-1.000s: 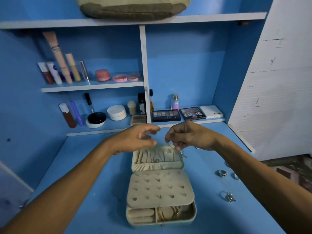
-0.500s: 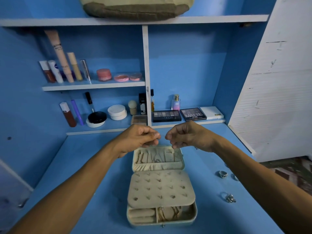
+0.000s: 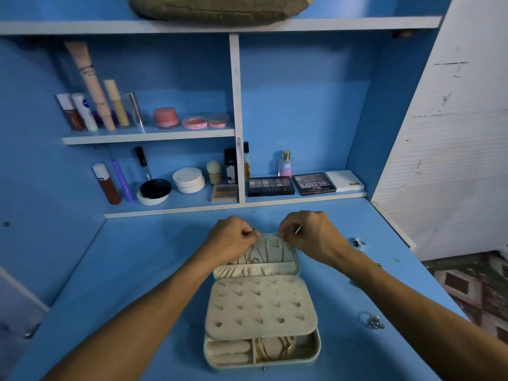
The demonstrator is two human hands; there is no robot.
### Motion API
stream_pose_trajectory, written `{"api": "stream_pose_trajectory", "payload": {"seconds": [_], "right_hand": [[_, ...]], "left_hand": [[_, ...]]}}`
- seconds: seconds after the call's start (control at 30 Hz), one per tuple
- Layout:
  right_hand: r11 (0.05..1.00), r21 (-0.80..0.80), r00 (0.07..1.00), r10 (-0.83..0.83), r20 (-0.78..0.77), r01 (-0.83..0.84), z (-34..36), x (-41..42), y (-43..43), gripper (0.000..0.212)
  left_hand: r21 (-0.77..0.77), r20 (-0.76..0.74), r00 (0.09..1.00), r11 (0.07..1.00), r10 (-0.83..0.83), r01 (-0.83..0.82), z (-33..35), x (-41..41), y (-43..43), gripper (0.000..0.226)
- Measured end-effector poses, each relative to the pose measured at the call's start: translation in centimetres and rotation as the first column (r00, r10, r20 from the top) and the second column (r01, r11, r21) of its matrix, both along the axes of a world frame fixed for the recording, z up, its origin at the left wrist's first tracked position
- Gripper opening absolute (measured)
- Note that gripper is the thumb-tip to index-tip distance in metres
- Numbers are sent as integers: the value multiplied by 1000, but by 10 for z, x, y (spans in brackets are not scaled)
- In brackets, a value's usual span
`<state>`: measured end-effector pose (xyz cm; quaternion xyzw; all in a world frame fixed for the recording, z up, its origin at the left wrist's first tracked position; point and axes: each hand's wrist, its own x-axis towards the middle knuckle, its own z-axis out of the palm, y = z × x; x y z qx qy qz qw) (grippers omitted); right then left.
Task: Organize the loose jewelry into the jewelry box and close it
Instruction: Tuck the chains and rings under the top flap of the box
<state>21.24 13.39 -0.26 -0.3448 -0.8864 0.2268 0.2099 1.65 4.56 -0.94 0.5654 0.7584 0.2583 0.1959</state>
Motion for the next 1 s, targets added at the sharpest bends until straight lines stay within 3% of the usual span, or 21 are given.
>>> {"api": "stream_pose_trajectory", "payload": {"seconds": [0.2,0.47,0.7,1.0], "right_hand": [[992,120,997,-51,49,45,-9,-1,-1,6],[963,260,972,9,233,-72,-5,-6,-4,17],[964,248,928,-5,372,-94,3,-13,-5,21],[995,82,922,13,386,-49,10,-9,-6,20]], "left_hand": [[-64,-115,988,991,108,-116,0,14,12,40],[-150,-206,965,970,160,-193,11,21,20,32],[-217,-211,969,960,130,-176,14,18,25,32],[-275,-209,978,960,-15,-44,15,10,11,31]]}}
